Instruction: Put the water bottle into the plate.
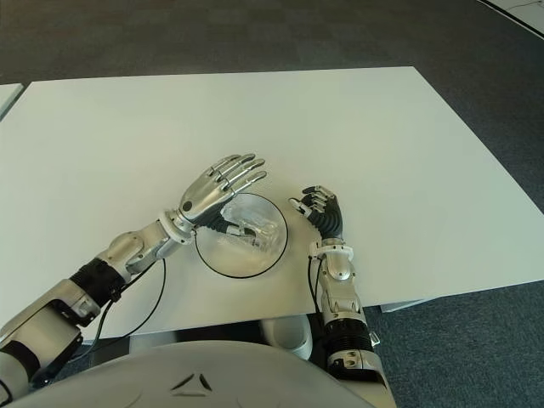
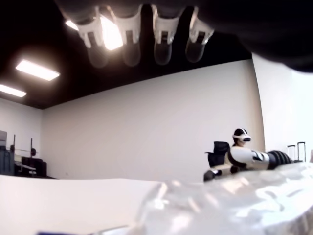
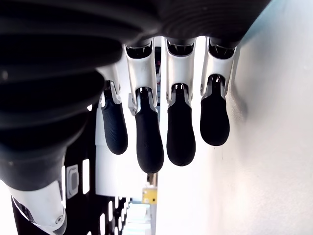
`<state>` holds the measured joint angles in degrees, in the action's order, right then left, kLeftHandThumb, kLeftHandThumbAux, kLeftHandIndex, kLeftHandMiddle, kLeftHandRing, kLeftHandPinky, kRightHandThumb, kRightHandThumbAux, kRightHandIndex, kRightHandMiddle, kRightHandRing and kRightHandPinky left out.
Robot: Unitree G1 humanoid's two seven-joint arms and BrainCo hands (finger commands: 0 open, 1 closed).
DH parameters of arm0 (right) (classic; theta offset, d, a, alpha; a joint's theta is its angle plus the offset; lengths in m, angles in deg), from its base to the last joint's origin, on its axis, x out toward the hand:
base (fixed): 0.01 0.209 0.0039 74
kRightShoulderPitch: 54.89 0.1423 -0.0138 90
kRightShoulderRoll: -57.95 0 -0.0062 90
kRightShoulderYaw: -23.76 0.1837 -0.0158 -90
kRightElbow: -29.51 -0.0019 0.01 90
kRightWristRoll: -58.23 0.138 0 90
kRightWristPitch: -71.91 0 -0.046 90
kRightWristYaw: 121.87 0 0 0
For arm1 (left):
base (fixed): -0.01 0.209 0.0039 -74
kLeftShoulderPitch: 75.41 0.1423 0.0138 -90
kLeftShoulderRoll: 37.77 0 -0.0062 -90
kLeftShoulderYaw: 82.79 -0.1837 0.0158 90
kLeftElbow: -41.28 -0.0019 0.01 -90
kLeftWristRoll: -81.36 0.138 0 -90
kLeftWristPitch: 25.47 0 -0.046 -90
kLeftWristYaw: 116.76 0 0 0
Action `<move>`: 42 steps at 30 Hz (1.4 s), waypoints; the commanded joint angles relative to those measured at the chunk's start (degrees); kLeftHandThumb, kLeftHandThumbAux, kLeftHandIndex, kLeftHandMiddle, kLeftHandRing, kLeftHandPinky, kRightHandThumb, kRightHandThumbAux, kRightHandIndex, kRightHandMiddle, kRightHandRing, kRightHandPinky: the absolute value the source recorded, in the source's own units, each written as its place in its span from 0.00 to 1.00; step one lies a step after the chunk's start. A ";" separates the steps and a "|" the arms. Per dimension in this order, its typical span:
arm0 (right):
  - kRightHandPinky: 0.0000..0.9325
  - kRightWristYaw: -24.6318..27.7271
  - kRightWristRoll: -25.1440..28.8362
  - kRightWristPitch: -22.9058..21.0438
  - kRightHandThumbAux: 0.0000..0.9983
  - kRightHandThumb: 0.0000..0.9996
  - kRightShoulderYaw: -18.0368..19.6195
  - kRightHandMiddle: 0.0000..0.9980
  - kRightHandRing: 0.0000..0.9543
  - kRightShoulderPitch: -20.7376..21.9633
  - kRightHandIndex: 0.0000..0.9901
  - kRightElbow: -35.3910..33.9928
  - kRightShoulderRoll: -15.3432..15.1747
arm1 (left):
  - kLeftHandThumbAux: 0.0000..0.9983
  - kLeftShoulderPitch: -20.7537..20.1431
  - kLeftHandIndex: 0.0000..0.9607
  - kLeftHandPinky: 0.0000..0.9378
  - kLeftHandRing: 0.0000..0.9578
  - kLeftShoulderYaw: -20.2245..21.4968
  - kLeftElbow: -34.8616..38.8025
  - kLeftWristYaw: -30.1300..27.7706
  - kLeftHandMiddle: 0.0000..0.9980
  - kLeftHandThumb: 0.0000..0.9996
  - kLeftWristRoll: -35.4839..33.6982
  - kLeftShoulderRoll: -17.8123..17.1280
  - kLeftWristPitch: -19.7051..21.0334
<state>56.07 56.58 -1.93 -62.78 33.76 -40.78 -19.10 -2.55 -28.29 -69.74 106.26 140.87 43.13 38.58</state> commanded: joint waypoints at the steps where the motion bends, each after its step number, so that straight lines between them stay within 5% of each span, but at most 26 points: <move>1: 0.69 -0.05 -0.05 -2.03 0.73 0.71 -0.10 0.61 0.66 -1.13 0.44 1.52 0.23 | 0.13 3.02 0.00 0.00 0.00 2.93 0.09 -1.92 0.00 0.26 -6.00 0.63 -1.89; 9: 0.70 0.13 0.09 -2.27 0.73 0.71 -0.13 0.61 0.66 -1.08 0.44 1.27 0.25 | 0.19 7.79 0.00 0.00 0.00 8.59 -0.93 -8.35 0.00 0.16 -23.73 3.86 -10.17; 15: 0.70 0.16 -0.01 -2.45 0.73 0.71 -0.19 0.61 0.66 -1.07 0.44 1.15 0.16 | 0.25 7.25 0.00 0.00 0.00 13.56 -11.86 -11.24 0.00 0.08 -33.92 5.72 -20.04; 21: 0.70 0.08 0.04 -2.69 0.73 0.71 -0.11 0.62 0.66 -1.14 0.44 1.00 0.20 | 0.28 8.85 0.00 0.00 0.00 17.93 -12.81 -15.62 0.00 0.06 -40.90 9.07 -20.68; 29: 0.69 0.00 0.12 -2.59 0.73 0.71 0.03 0.62 0.66 -1.13 0.44 1.00 0.22 | 0.29 16.00 0.00 0.00 0.00 25.83 -6.67 -18.74 0.00 0.06 -50.34 13.49 -20.06; 36: 0.69 0.03 0.21 -2.39 0.73 0.71 0.06 0.61 0.66 -1.09 0.44 0.98 0.31 | 0.31 19.32 0.00 0.00 0.00 29.93 -1.74 -21.24 0.00 0.06 -55.36 17.76 -15.31; 42: 0.70 -0.36 0.14 -2.06 0.73 0.71 0.21 0.61 0.66 -0.77 0.44 1.35 0.44 | 0.40 23.34 0.00 0.00 0.00 32.01 0.91 -27.39 0.00 0.04 -59.83 17.99 -11.33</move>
<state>55.95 56.53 -2.37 -62.66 33.81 -40.99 -19.08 18.09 2.52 -69.41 82.80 83.74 61.35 24.95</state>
